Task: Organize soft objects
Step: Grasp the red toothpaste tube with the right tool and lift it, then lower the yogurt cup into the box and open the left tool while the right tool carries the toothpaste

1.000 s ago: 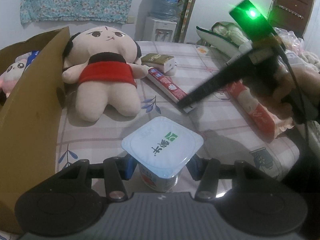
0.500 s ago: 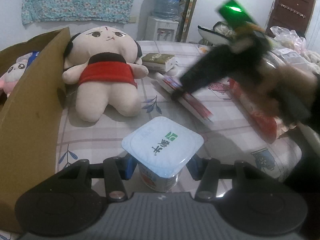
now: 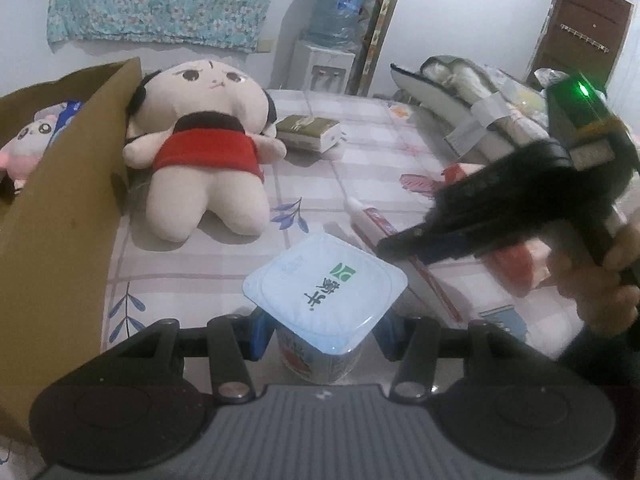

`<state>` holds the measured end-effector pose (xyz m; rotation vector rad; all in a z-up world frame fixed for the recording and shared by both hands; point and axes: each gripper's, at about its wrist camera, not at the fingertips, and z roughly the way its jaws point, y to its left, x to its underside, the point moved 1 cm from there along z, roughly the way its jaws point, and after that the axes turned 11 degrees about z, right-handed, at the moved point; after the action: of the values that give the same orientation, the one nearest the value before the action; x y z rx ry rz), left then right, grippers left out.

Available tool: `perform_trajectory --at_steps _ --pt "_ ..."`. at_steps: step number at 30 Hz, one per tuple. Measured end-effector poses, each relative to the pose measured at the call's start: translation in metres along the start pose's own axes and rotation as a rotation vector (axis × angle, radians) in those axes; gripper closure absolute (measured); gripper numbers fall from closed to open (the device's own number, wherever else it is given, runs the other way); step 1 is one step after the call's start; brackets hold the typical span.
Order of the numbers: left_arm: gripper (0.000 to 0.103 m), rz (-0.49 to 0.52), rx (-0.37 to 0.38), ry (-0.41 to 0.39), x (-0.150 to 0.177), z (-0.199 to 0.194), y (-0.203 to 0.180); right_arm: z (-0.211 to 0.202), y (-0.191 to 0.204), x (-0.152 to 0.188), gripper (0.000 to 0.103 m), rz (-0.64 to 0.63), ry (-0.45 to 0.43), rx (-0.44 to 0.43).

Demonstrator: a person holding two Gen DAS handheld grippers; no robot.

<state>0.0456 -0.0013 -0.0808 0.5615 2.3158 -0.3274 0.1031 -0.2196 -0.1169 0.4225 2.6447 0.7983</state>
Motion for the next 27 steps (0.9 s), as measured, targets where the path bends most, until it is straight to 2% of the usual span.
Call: perform_trajectory --at_steps 5,9,14,19,23,27 --pt "0.051 0.003 0.009 -0.055 -0.006 -0.032 -0.007 -0.032 -0.023 0.019 0.076 0.148 -0.045 -0.119" --pt "0.051 -0.013 0.007 -0.118 -0.016 -0.070 -0.003 -0.063 -0.018 0.032 0.076 0.165 -0.089 -0.189" --pt "0.051 -0.062 -0.057 -0.218 -0.029 -0.125 0.019 -0.093 0.022 0.034 0.076 0.090 -0.128 -0.283" --pt "0.051 -0.139 -0.191 -0.291 -0.036 -0.168 0.058 -0.095 0.077 0.025 0.076 0.032 -0.113 -0.423" --pt "0.051 -0.199 -0.293 -0.268 -0.036 -0.171 0.093 -0.074 0.122 0.016 0.076 0.015 -0.056 -0.515" --pt "0.051 -0.261 -0.334 -0.191 -0.030 -0.147 0.129 -0.042 0.168 0.011 0.076 0.006 0.006 -0.570"
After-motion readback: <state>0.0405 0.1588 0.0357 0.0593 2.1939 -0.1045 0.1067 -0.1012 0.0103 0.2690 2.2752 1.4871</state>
